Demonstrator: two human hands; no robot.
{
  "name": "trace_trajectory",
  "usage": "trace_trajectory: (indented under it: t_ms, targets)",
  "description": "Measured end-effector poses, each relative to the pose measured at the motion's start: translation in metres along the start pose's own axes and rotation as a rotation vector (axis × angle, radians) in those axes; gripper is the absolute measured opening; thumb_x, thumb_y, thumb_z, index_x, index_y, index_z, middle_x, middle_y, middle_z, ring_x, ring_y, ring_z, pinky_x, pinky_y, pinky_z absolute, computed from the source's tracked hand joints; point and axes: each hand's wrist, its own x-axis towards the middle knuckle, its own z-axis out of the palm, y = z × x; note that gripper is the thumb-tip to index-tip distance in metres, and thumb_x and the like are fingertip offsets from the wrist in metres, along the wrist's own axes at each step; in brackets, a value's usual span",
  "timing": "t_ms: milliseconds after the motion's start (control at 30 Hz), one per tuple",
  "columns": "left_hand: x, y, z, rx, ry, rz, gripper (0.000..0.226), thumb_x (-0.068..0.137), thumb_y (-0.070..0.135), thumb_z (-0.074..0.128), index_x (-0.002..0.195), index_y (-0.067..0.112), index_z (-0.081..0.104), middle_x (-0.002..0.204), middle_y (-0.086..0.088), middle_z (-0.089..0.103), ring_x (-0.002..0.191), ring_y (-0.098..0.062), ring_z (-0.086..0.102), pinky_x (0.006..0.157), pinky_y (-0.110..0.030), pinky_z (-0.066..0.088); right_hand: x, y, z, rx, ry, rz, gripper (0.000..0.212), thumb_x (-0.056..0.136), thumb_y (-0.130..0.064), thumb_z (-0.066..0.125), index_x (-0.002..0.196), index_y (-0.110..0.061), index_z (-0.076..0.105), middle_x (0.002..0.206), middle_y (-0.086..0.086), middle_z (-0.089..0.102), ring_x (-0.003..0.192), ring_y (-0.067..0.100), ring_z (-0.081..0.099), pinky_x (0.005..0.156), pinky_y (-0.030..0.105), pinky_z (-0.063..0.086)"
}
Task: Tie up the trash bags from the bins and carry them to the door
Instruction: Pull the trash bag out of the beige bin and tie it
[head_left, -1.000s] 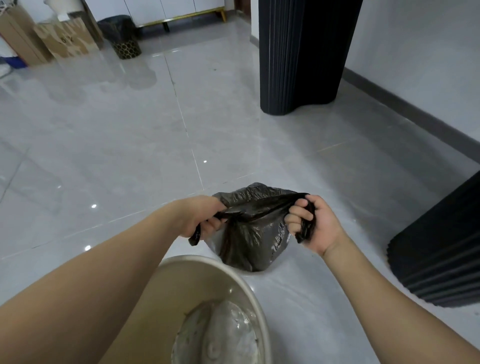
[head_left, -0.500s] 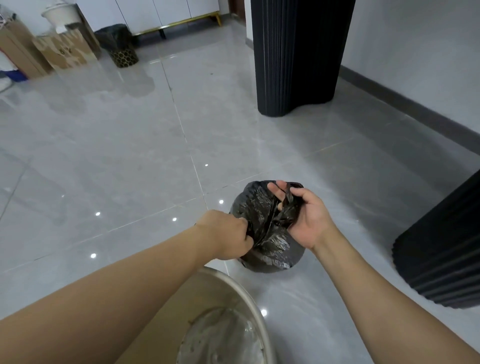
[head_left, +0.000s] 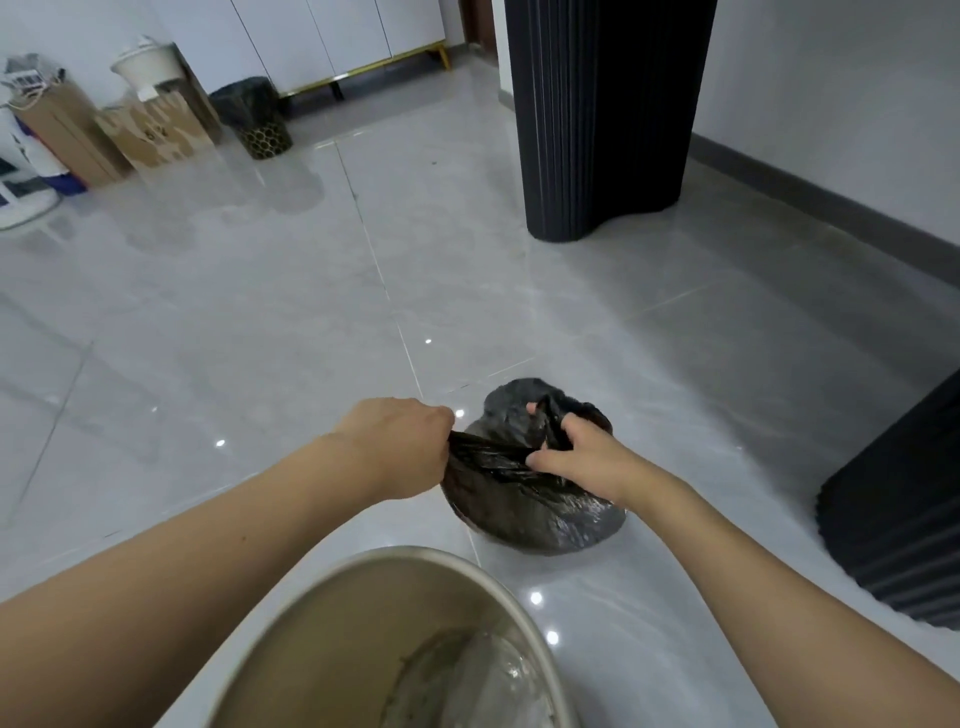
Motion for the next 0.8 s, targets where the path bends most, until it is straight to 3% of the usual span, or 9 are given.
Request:
trace_trajectory:
  t_ms: [67, 167, 233, 300, 400, 467, 533, 667, 800]
  targets:
    - [-0.001, -0.003, 0.000, -0.086, -0.017, 0.024, 0.010, 0.097, 0.020, 0.032, 0.091, 0.015, 0.038, 0.075, 0.000, 0.043, 0.078, -0.028, 0.047, 0.068, -0.033, 0.036, 0.002, 0.003, 0.001, -0.093, 0.035, -0.013, 0.036, 0.076, -0.038, 0.068, 0.111, -0.027, 0.066, 0.102, -0.009, 0.068, 0.097, 0.011, 0.063, 0.090, 0.032, 0.050]
    - [0.000, -0.006, 0.000, -0.036, 0.062, 0.025, 0.008, 0.097, 0.017, 0.032, 0.090, 0.016, 0.037, 0.072, 0.001, 0.044, 0.072, -0.027, 0.048, 0.063, -0.034, 0.036, 0.003, 0.002, -0.004, -0.106, 0.082, 0.019, 0.023, 0.077, -0.026, 0.066, 0.090, -0.007, 0.065, 0.087, 0.009, 0.070, 0.080, 0.024, 0.065, 0.078, 0.047, 0.052]
    - [0.000, -0.006, -0.001, -0.007, 0.100, 0.040, 0.009, 0.097, 0.017, 0.033, 0.090, 0.016, 0.038, 0.069, 0.002, 0.042, 0.069, -0.027, 0.048, 0.060, -0.035, 0.038, -0.001, -0.003, -0.007, 0.093, 0.032, 0.047, 0.019, 0.083, -0.006, 0.061, 0.100, -0.010, 0.067, 0.102, 0.016, 0.072, 0.093, 0.029, 0.068, 0.088, 0.047, 0.053]
    - [0.000, -0.006, -0.003, -0.050, 0.115, 0.078, 0.016, 0.100, 0.023, 0.033, 0.094, 0.016, 0.045, 0.075, -0.002, 0.051, 0.073, -0.030, 0.052, 0.063, -0.035, 0.041, -0.005, -0.010, -0.005, 0.400, -0.064, 0.048, 0.045, 0.084, 0.010, 0.048, 0.115, -0.016, 0.067, 0.112, 0.008, 0.071, 0.104, 0.023, 0.066, 0.094, 0.039, 0.053]
    - [0.002, -0.006, -0.010, -0.120, 0.159, 0.087, 0.022, 0.100, 0.028, 0.034, 0.103, 0.018, 0.053, 0.084, -0.004, 0.058, 0.083, -0.031, 0.059, 0.064, -0.033, 0.039, -0.008, -0.015, 0.001, 0.568, -0.199, 0.038, 0.059, 0.077, 0.003, 0.055, 0.131, -0.020, 0.057, 0.115, 0.005, 0.068, 0.109, 0.022, 0.064, 0.099, 0.037, 0.050]
    - [0.005, -0.008, -0.012, -0.155, 0.188, 0.065, 0.020, 0.099, 0.027, 0.037, 0.104, 0.019, 0.054, 0.084, -0.002, 0.058, 0.084, -0.030, 0.058, 0.063, -0.033, 0.039, -0.009, -0.019, 0.005, 0.452, -0.265, 0.040, 0.057, 0.074, -0.010, 0.071, 0.127, -0.023, 0.057, 0.119, 0.008, 0.070, 0.111, 0.024, 0.066, 0.101, 0.039, 0.049]
    - [0.007, -0.012, -0.011, -0.182, 0.187, 0.031, 0.017, 0.098, 0.028, 0.040, 0.103, 0.021, 0.055, 0.085, 0.000, 0.058, 0.083, -0.028, 0.056, 0.064, -0.032, 0.039, -0.010, -0.025, 0.007, 0.266, -0.261, 0.039, 0.040, 0.077, -0.021, 0.080, 0.113, -0.021, 0.062, 0.109, 0.005, 0.073, 0.103, 0.021, 0.070, 0.096, 0.036, 0.052]
    - [0.012, -0.017, 0.003, -0.285, 0.154, 0.000, 0.014, 0.097, 0.024, 0.045, 0.101, 0.022, 0.058, 0.095, 0.001, 0.062, 0.088, -0.024, 0.054, 0.071, -0.035, 0.045, -0.006, -0.034, 0.010, -0.043, -0.211, 0.040, 0.023, 0.081, -0.022, 0.073, 0.097, -0.007, 0.065, 0.096, 0.010, 0.074, 0.089, 0.025, 0.071, 0.084, 0.038, 0.056]
    - [0.018, -0.011, 0.015, -0.605, 0.159, -0.046, 0.017, 0.096, 0.017, 0.048, 0.104, 0.015, 0.063, 0.104, -0.002, 0.057, 0.098, -0.023, 0.053, 0.081, -0.031, 0.042, -0.008, -0.047, 0.010, -0.220, -0.238, 0.123, 0.013, 0.080, -0.013, 0.057, 0.081, -0.010, 0.045, 0.070, 0.006, 0.043, 0.065, 0.022, 0.040, 0.060, 0.032, 0.031]
